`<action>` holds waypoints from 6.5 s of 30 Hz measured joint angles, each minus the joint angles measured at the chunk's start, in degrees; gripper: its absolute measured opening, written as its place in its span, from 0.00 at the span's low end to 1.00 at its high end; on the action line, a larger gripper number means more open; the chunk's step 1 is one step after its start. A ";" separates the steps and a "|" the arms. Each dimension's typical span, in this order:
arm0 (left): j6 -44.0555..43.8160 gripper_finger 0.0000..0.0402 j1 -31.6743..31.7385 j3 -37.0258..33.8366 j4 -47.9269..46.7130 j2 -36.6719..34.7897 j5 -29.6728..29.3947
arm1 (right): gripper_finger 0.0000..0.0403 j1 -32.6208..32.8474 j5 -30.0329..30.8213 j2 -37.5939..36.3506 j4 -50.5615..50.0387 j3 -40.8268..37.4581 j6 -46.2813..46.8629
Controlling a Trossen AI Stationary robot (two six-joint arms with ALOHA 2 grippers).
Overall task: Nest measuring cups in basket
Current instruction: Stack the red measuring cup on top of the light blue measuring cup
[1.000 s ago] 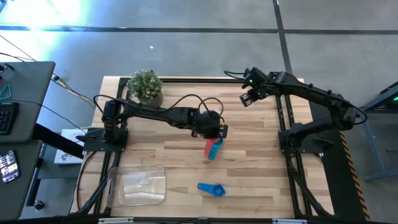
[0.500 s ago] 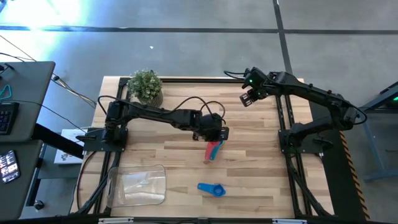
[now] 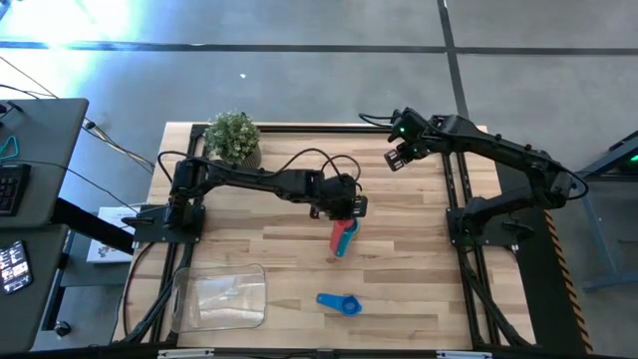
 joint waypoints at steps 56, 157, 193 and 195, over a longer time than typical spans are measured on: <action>3.54 0.14 -0.10 -0.48 4.53 0.37 4.02 | 0.19 0.02 0.09 0.00 -0.23 0.00 -0.43; 28.44 0.13 -6.33 -0.46 -14.39 4.07 4.67 | 0.19 0.04 -2.93 0.00 -4.28 -0.02 9.55; 37.09 0.13 -6.43 -0.46 -24.26 -14.80 -5.89 | 0.19 27.35 -15.28 0.00 -2.43 -0.02 28.47; 38.98 0.13 -6.45 -0.46 -27.20 -17.81 -8.04 | 0.19 30.18 -15.14 -0.01 -1.49 -0.02 33.29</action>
